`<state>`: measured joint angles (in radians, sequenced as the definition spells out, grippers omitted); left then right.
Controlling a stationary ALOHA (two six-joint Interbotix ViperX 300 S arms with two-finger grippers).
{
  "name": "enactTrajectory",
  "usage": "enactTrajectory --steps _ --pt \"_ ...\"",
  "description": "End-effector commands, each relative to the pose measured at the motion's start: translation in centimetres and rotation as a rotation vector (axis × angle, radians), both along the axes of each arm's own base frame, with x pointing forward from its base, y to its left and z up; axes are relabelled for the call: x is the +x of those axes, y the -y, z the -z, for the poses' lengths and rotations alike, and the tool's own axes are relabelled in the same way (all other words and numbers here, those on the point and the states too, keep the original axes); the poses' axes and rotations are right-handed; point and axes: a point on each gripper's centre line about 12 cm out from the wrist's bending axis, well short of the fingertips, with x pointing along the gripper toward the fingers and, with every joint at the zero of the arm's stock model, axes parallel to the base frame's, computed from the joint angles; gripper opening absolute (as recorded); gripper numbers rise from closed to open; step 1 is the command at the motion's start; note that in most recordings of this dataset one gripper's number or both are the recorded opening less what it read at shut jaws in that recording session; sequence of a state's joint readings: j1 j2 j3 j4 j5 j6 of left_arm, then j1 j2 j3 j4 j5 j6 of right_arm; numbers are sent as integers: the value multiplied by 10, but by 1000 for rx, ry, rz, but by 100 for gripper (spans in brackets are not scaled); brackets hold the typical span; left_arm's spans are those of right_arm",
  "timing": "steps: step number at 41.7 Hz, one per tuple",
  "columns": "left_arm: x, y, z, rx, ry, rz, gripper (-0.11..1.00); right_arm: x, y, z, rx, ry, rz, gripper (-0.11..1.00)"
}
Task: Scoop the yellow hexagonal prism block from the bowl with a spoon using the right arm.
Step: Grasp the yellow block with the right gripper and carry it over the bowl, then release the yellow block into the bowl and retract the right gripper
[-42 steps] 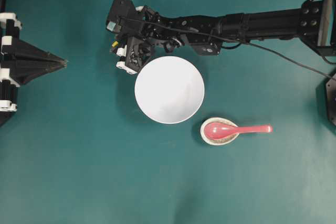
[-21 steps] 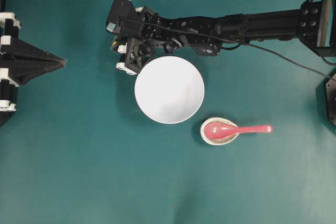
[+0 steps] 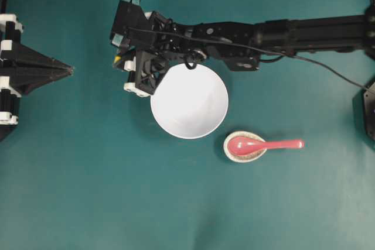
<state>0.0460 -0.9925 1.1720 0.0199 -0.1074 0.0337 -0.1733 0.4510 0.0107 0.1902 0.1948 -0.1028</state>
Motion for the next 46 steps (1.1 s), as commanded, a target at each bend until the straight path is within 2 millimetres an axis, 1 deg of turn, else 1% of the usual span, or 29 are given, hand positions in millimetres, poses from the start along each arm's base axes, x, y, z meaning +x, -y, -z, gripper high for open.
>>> enactTrajectory --steps 1,5,12,15,19,26,33,46 --pt "2 0 -10 2 21 -1 0 -9 -8 -45 -7 52 -16 27" --pt "2 0 -9 2 17 -1 0 -23 -17 -56 1 37 -31 27" --pt "2 0 -9 -1 15 -1 0 -58 -28 -71 7 33 -38 27" --pt "2 0 -9 -2 15 -2 0 -75 -33 -72 20 30 -34 27" --pt "2 0 -9 -2 17 -2 0 -97 -38 -69 53 35 -9 27" --pt "2 0 -10 -2 19 -2 0 -125 -48 -62 92 52 17 27" --pt "2 0 -9 -2 17 -2 0 -138 -55 -59 95 54 10 27" --pt "2 0 -9 -2 15 -2 0 -139 -57 -58 96 49 5 29"
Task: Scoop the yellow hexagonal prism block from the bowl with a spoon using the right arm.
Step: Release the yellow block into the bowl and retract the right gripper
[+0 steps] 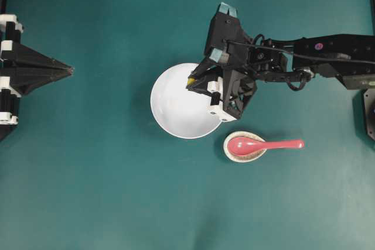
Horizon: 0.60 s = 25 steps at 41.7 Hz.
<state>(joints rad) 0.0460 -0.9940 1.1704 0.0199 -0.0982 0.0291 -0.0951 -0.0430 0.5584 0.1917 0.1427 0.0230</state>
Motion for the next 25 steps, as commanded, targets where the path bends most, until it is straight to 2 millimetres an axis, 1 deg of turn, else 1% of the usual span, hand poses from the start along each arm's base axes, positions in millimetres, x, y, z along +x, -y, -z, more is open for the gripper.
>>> enactTrajectory --steps 1,2,4,6,9,12,19,25 --pt "2 0 -9 2 21 -1 0 0 -2 -14 -1 43 -1 31" --pt "2 0 -9 2 21 -1 0 0 -2 -14 0 38 -1 34" --pt "2 0 -9 2 20 -1 0 -1 -3 -13 0 35 -5 45" --pt "2 0 -9 4 23 -1 0 -2 -4 -12 2 28 -7 54" --pt "2 0 -9 2 20 -1 0 -5 -7 -11 4 17 -15 60" --pt "2 0 -9 2 20 -1 0 -9 -11 -10 5 8 -25 58" --pt "2 0 -9 -1 22 -1 0 -28 -23 -6 22 -5 -42 53" --pt "2 0 -9 -4 20 -1 0 -57 -34 -4 64 -12 -37 53"
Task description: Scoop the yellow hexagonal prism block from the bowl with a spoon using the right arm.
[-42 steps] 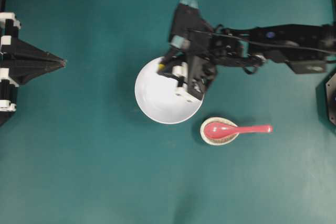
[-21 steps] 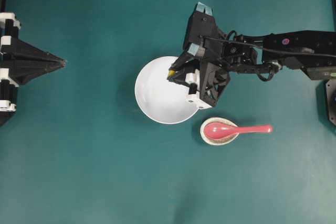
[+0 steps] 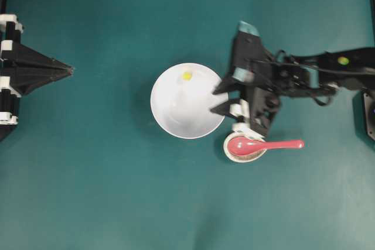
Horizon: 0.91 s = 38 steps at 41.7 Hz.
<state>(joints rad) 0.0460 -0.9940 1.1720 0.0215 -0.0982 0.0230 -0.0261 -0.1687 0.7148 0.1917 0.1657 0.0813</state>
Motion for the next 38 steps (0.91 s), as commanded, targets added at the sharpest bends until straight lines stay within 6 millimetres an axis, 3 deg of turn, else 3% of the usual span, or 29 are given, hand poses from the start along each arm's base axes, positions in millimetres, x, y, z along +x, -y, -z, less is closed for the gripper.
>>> enactTrajectory --steps 1,14,25,38 --pt "2 0 -9 1 21 -1 0 -18 -6 -13 24 41 4 53" --pt "3 0 -9 1 18 -1 0 -85 -29 -14 66 86 -47 53" --pt "3 0 -6 2 1 -2 0 -102 -28 8 53 155 -39 53" --pt "3 -1 -2 -1 -28 -2 0 -128 -24 36 10 371 -19 53"
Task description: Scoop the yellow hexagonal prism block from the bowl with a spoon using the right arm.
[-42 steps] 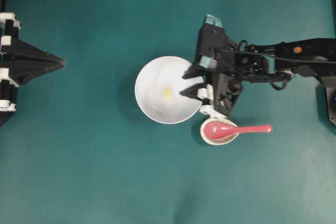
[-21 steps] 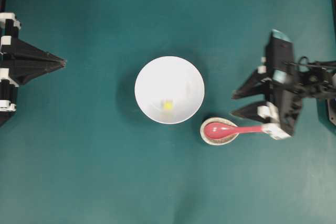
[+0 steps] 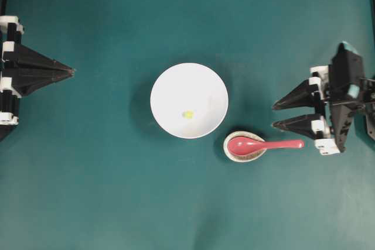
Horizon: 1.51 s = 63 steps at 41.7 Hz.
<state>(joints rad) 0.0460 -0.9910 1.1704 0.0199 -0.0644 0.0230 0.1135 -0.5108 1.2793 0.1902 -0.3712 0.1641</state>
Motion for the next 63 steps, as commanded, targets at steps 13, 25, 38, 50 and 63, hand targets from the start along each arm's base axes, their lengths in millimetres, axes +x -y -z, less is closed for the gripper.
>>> enactTrajectory --steps 13,25,38,50,63 --pt "3 0 -3 1 -12 -2 0 -7 -16 29 -58 119 -65 53" --pt "3 0 -2 1 -12 -2 0 -8 -26 53 -115 167 -99 53" --pt "3 0 -1 2 -20 -1 0 -6 -35 74 -171 167 -90 52" --pt "4 -1 0 2 -25 -1 0 -9 -46 83 -210 164 -92 52" --pt "4 -1 0 0 -25 -1 0 -11 -47 90 -236 107 -111 52"
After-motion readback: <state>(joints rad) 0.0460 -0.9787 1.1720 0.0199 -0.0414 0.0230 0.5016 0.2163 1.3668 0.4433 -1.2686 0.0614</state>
